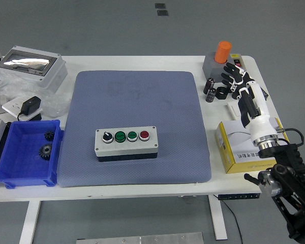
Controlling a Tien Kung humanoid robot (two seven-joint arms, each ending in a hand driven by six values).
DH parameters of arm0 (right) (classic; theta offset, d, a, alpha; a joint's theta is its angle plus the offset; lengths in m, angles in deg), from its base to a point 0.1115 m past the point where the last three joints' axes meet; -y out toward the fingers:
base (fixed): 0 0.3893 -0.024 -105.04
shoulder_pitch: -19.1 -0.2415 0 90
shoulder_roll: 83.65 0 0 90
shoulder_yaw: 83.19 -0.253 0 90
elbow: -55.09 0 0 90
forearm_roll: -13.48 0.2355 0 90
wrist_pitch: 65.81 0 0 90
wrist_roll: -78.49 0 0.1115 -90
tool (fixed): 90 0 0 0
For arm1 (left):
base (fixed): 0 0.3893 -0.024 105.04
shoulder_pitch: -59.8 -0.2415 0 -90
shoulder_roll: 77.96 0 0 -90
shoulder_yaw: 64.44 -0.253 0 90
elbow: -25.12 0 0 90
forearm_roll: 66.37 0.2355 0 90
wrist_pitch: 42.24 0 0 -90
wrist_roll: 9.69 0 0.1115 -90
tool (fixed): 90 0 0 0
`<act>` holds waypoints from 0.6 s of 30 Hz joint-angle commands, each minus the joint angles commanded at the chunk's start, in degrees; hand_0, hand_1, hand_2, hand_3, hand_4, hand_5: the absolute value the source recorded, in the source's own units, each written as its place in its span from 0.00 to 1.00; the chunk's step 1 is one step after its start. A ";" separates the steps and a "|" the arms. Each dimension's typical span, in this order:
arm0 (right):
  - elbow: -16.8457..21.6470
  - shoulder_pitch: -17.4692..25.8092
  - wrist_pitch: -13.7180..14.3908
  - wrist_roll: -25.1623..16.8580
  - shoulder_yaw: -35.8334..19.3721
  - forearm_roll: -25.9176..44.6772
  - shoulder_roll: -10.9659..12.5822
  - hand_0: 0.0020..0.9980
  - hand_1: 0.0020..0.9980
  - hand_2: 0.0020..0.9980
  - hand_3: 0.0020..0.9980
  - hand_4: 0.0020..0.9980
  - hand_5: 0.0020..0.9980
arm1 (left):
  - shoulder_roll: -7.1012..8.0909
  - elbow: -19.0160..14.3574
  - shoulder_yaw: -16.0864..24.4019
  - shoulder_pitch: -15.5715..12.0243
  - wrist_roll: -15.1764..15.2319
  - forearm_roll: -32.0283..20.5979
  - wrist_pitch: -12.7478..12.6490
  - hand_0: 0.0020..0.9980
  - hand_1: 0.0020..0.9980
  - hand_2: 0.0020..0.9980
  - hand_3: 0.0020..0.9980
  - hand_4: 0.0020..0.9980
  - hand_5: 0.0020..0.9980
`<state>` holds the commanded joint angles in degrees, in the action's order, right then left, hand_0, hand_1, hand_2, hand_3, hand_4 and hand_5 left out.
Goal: Pick up the button,place it on the desk,press the button,press the button
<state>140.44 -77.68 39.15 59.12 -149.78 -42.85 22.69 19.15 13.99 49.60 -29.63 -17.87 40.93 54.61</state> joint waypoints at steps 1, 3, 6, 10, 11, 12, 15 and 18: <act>0.01 0.08 0.00 -0.04 -0.13 0.09 0.02 0.89 0.86 0.87 0.84 0.97 0.83 | -0.06 0.04 0.11 0.03 0.09 0.17 0.02 0.67 0.66 0.61 0.74 0.90 0.74; 0.04 0.14 0.08 -0.04 -0.19 0.08 0.03 0.89 0.86 0.87 0.84 0.97 0.83 | -0.11 0.06 0.15 0.02 0.12 0.23 0.02 0.67 0.66 0.61 0.74 0.90 0.74; 0.22 0.23 0.38 0.08 -0.06 -0.48 -0.07 0.89 0.85 0.86 0.83 0.97 0.83 | -0.11 0.01 -0.03 -0.13 -0.04 -0.08 -0.08 0.67 0.66 0.62 0.74 0.90 0.74; 0.58 0.12 1.13 0.46 0.83 -2.09 -0.19 0.89 0.85 0.86 0.83 0.97 0.83 | 0.00 -0.08 -0.54 -0.41 -0.30 -0.91 -0.25 0.67 0.66 0.62 0.74 0.90 0.74; 0.66 0.04 1.39 0.62 1.23 -2.66 -0.23 0.89 0.85 0.85 0.82 0.96 0.82 | 0.02 -0.12 -0.69 -0.49 -0.42 -1.16 -0.31 0.67 0.66 0.62 0.74 0.89 0.74; 0.72 -0.02 1.62 0.76 1.56 -3.18 -0.26 0.89 0.85 0.85 0.82 0.96 0.82 | 0.04 -0.17 -0.81 -0.55 -0.55 -1.33 -0.35 0.67 0.66 0.62 0.74 0.89 0.74; 1.02 0.02 2.43 1.38 2.66 -5.27 -0.37 0.89 0.85 0.85 0.82 0.96 0.82 | 0.12 -0.23 -1.11 -0.71 -0.76 -1.80 -0.44 0.67 0.66 0.62 0.74 0.89 0.74; 1.50 0.26 3.45 2.16 3.74 -8.03 -0.53 0.89 0.85 0.85 0.82 0.95 0.81 | 0.20 -0.23 -1.24 -0.81 -0.80 -2.10 -0.49 0.68 0.66 0.62 0.74 0.89 0.73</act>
<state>141.94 -77.42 42.60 61.29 -146.04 -50.88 22.16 19.35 13.76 48.35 -30.44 -18.68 38.82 54.12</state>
